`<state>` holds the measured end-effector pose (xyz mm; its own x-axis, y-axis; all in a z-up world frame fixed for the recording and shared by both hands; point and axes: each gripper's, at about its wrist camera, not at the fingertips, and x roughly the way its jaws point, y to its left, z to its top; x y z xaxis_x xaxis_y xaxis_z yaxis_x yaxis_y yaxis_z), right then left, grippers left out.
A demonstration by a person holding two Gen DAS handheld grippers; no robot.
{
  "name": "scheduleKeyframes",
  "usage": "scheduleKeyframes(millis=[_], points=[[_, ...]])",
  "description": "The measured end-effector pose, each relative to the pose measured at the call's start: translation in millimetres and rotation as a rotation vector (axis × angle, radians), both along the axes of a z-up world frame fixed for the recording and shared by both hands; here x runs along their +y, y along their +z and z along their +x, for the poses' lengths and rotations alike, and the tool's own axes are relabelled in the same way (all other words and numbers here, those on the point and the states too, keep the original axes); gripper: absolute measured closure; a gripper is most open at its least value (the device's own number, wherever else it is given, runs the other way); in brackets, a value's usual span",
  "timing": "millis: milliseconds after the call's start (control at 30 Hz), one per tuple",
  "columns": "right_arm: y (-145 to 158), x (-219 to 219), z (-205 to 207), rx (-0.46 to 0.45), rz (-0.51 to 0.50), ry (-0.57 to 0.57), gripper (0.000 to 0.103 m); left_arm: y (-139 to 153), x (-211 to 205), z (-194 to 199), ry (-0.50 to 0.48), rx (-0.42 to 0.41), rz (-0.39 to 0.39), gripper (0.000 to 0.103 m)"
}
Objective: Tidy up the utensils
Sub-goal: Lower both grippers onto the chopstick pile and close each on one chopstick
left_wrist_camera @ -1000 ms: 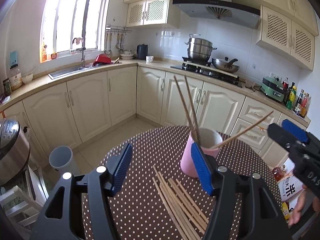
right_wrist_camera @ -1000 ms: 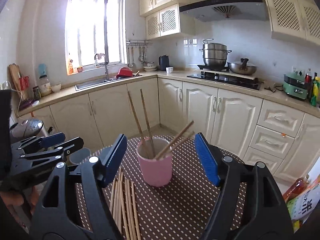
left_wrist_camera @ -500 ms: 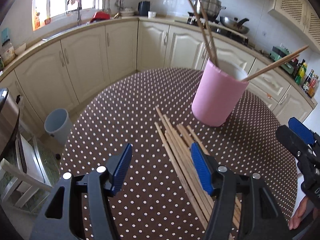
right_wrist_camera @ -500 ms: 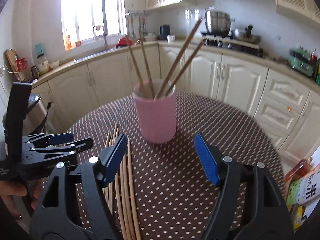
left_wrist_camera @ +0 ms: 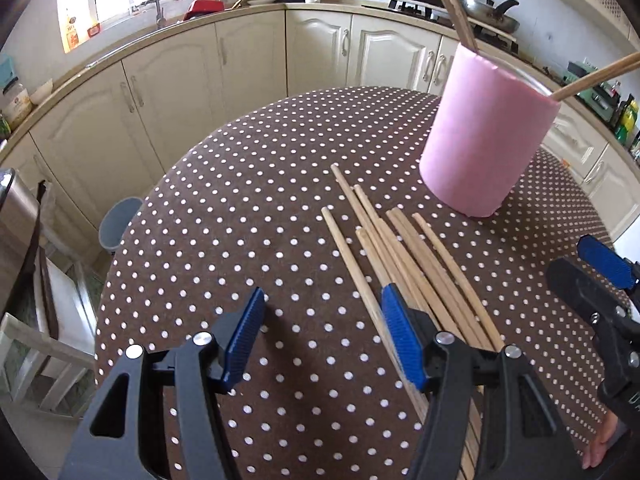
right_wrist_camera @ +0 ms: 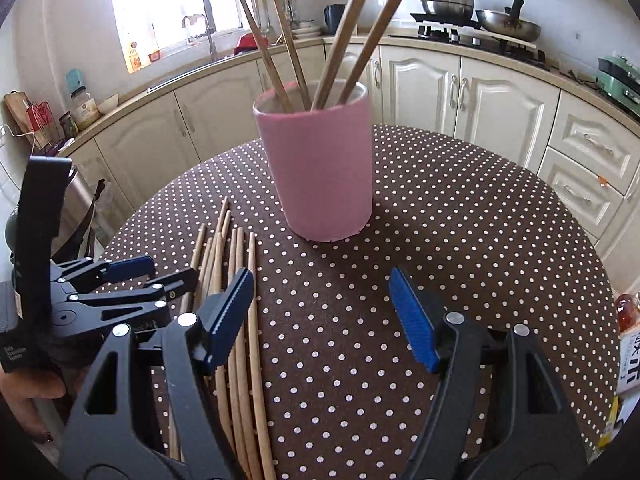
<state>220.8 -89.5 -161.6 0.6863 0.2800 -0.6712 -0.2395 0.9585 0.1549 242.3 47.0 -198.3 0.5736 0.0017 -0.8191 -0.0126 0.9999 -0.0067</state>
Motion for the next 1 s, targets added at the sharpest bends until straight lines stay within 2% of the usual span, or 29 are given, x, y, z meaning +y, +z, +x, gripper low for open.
scheduleKeyframes(millis=[100,267,367,433,533,600,800,900,1000], points=[[-4,2,5,0.022,-0.005,0.015,0.034,-1,-6,3,-0.014,0.001,0.049,0.042],[-9,9,14,0.049,-0.022,0.049,0.034,-1,-6,6,-0.031,-0.012,0.044,0.042],[-13,17,21,0.074,-0.042,0.077,0.044,-3,-6,9,-0.051,-0.023,0.052,0.042],[-17,23,24,0.095,-0.05,0.09,0.047,-3,-7,8,-0.059,-0.026,0.054,0.043],[-20,31,26,0.114,-0.066,0.113,0.051,-2,-8,7,-0.083,-0.03,0.05,0.05],[-20,37,27,0.119,-0.071,0.125,0.051,0,-11,8,-0.102,-0.031,0.048,0.058],[-24,48,31,0.156,-0.099,0.16,0.066,2,-16,9,-0.148,-0.021,0.03,0.078],[-26,54,33,0.179,-0.109,0.185,0.066,3,-17,8,-0.153,-0.009,0.002,0.087],[-26,64,36,0.193,-0.141,0.208,0.067,3,-14,9,-0.143,0.009,-0.041,0.088]])
